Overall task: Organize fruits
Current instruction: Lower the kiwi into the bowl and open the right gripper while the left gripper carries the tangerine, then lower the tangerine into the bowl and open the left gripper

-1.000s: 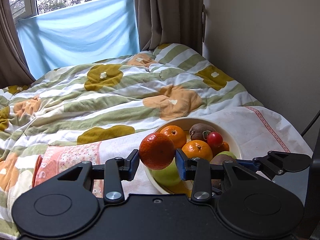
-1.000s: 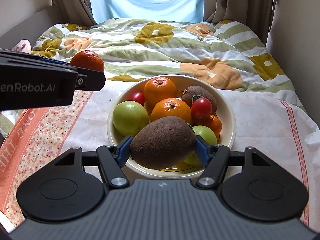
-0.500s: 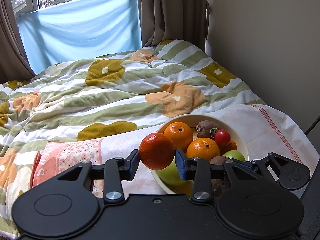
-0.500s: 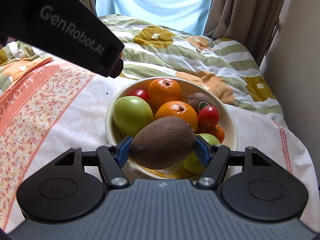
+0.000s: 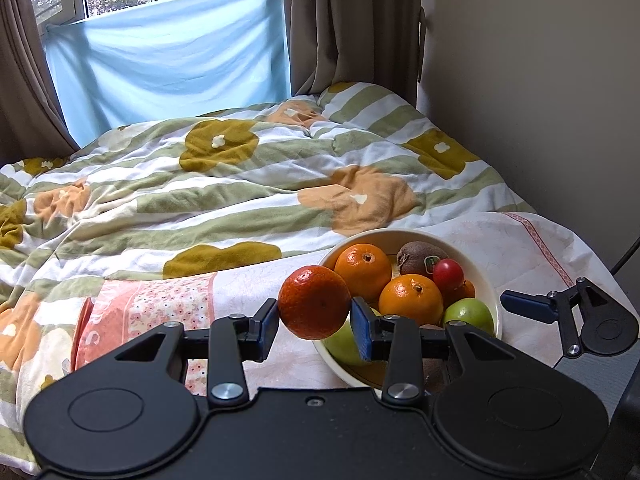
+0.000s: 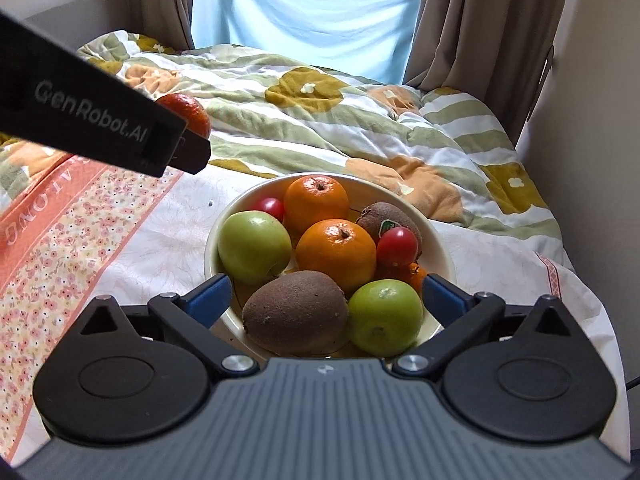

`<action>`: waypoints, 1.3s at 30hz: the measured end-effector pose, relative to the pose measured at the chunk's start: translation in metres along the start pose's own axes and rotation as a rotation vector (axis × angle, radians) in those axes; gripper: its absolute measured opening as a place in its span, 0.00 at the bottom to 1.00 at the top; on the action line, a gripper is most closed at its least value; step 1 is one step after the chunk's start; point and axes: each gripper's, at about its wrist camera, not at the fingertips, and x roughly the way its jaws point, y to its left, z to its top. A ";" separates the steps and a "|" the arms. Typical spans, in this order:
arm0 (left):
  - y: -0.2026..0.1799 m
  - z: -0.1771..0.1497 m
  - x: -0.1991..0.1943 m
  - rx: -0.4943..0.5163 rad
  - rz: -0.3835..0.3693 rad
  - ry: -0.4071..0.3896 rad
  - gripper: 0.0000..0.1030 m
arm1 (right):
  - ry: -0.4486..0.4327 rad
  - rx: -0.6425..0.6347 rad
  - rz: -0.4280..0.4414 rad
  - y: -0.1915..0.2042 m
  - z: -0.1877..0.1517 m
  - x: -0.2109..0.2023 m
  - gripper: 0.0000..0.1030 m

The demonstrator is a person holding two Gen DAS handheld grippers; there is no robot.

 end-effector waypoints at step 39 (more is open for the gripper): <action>-0.032 0.015 0.040 0.094 -0.010 0.038 0.80 | 0.003 0.263 -0.057 -0.114 0.007 -0.017 1.00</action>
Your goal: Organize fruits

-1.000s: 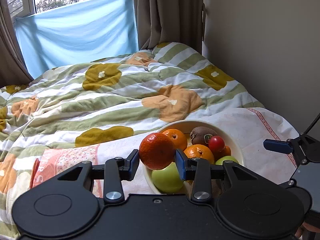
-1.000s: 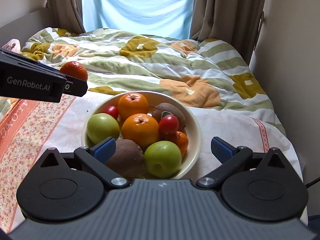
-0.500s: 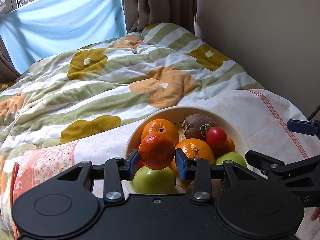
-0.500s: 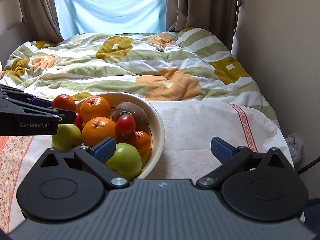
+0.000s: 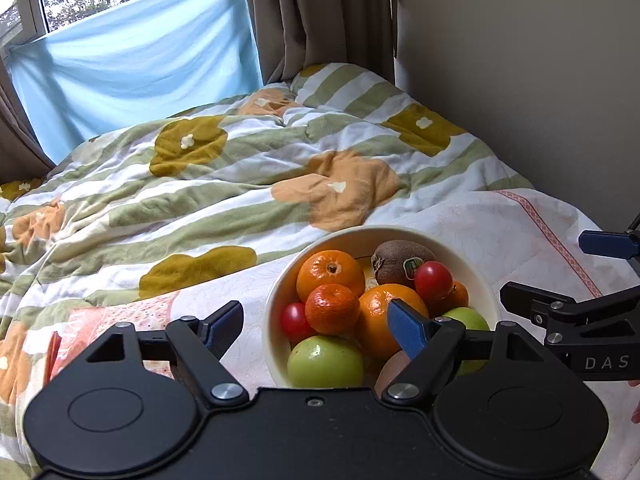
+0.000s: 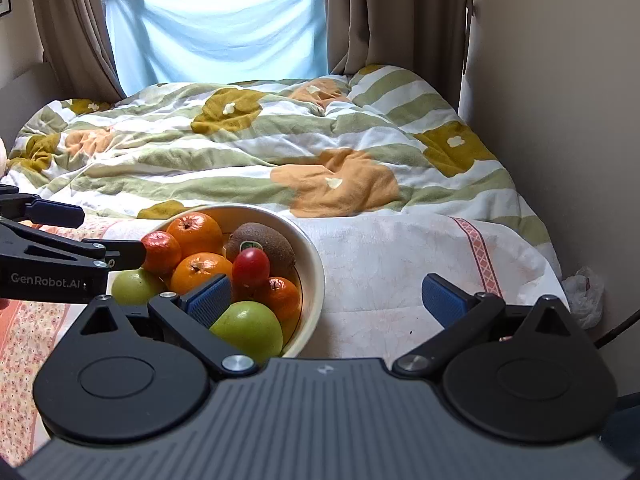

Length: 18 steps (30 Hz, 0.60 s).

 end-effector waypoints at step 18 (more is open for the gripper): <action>0.018 -0.033 -0.170 -0.180 0.113 -0.193 0.98 | -0.035 -0.019 0.030 0.019 0.035 -0.148 1.00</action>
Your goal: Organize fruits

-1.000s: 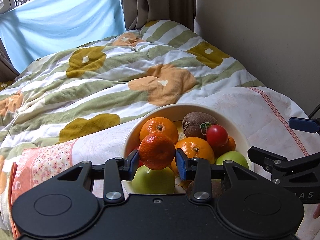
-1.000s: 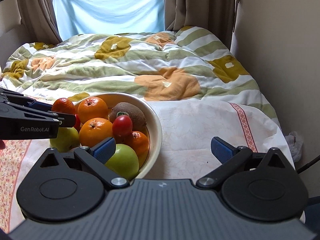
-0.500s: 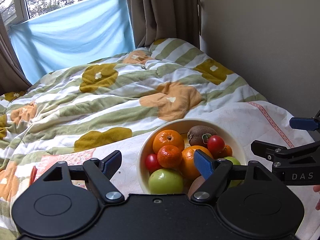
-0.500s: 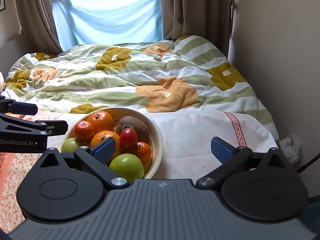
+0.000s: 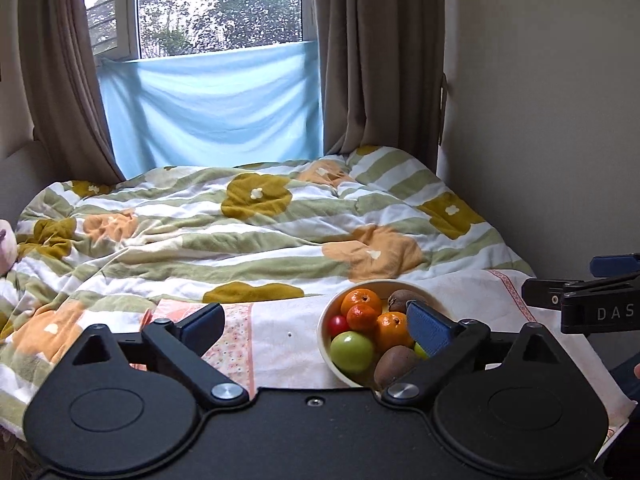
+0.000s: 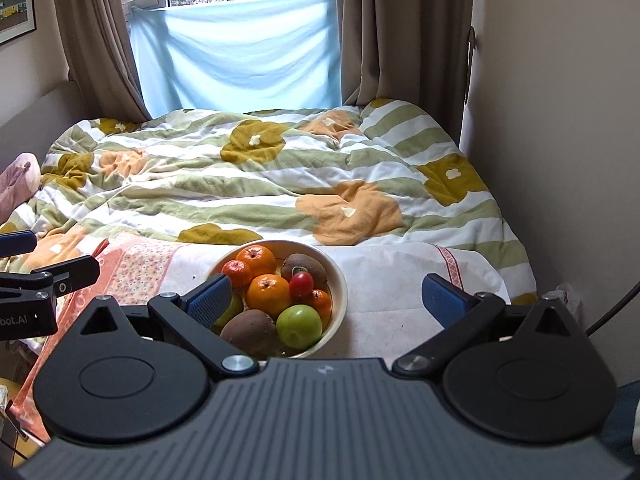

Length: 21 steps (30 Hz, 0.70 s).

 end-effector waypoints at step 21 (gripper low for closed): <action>0.011 -0.041 -0.076 -0.039 0.073 -0.023 1.00 | 0.014 -0.018 -0.031 0.018 -0.049 -0.074 1.00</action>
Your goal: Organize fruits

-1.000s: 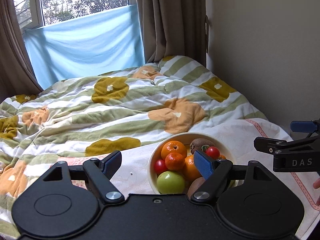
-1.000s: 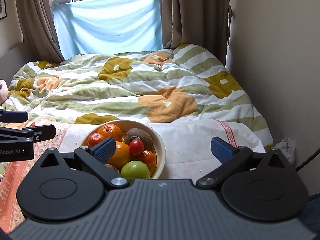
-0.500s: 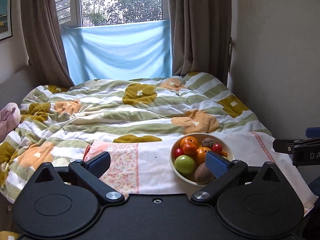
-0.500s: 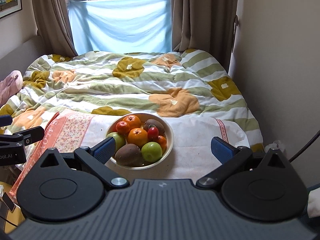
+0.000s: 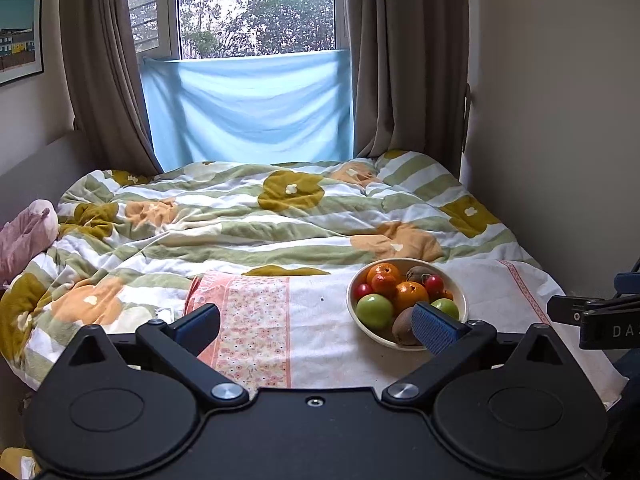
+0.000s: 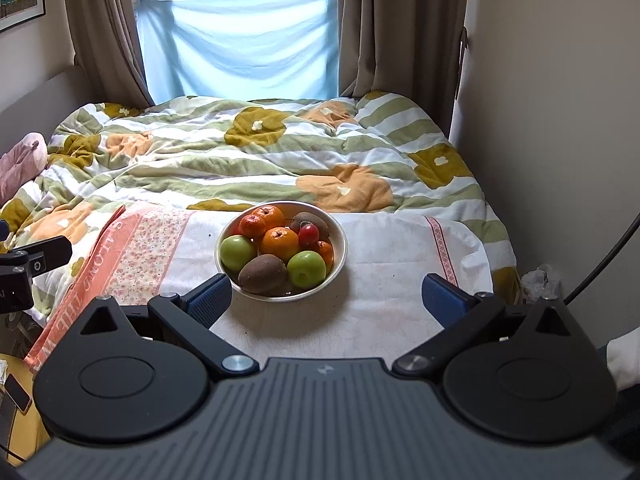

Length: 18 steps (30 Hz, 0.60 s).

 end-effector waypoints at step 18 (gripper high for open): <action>0.002 -0.002 -0.006 -0.016 -0.020 -0.012 1.00 | -0.001 -0.004 0.002 -0.001 -0.003 -0.002 1.00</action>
